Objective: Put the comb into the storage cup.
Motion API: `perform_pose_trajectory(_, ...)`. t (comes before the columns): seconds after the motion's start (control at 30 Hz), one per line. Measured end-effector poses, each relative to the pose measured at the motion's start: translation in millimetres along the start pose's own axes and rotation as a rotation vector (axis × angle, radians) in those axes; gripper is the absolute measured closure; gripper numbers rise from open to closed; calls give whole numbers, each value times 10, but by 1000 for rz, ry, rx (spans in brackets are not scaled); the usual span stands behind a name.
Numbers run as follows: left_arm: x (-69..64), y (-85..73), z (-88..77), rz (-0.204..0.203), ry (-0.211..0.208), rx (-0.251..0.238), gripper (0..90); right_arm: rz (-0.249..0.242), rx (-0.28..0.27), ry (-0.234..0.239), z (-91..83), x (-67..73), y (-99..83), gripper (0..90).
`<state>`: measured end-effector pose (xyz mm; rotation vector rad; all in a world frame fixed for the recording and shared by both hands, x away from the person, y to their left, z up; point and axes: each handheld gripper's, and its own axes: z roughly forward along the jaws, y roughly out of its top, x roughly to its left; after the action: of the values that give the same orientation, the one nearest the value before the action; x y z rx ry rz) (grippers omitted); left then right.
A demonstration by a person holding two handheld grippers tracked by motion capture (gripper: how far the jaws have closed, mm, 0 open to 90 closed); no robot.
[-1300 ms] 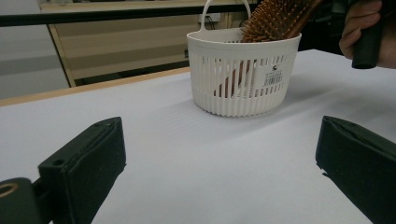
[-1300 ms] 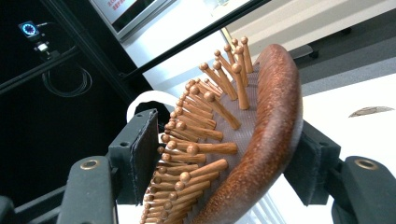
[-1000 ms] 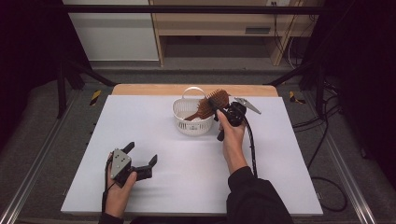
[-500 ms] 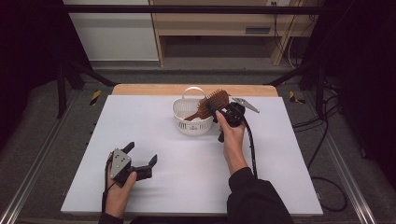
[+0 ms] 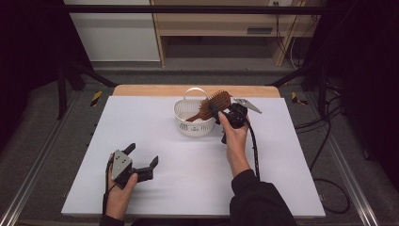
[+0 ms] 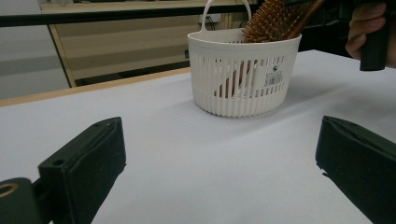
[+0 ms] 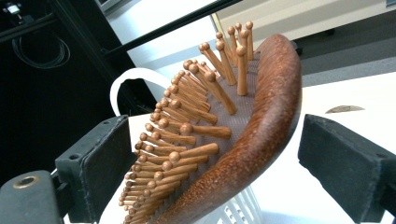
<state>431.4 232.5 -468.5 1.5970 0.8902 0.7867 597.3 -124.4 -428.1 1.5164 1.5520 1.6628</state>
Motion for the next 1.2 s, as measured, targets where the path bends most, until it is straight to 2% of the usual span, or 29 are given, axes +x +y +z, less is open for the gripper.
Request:
perform_pose_trajectory(0.13, 0, 0, 0, 0, 0, 0, 15, -19, -2, -6, -6, -6, 7, 87)
perform_pose_trajectory(0.53, 2, -1, 0, -1, 0, 1, 15, -32, 6, -24, -26, -3, 20, 41)
perform_pose_trajectory(1.2, 7, 1, -5, -2, 3, -2, 16, -50, -38, -33, -142, 19, 102, 45)
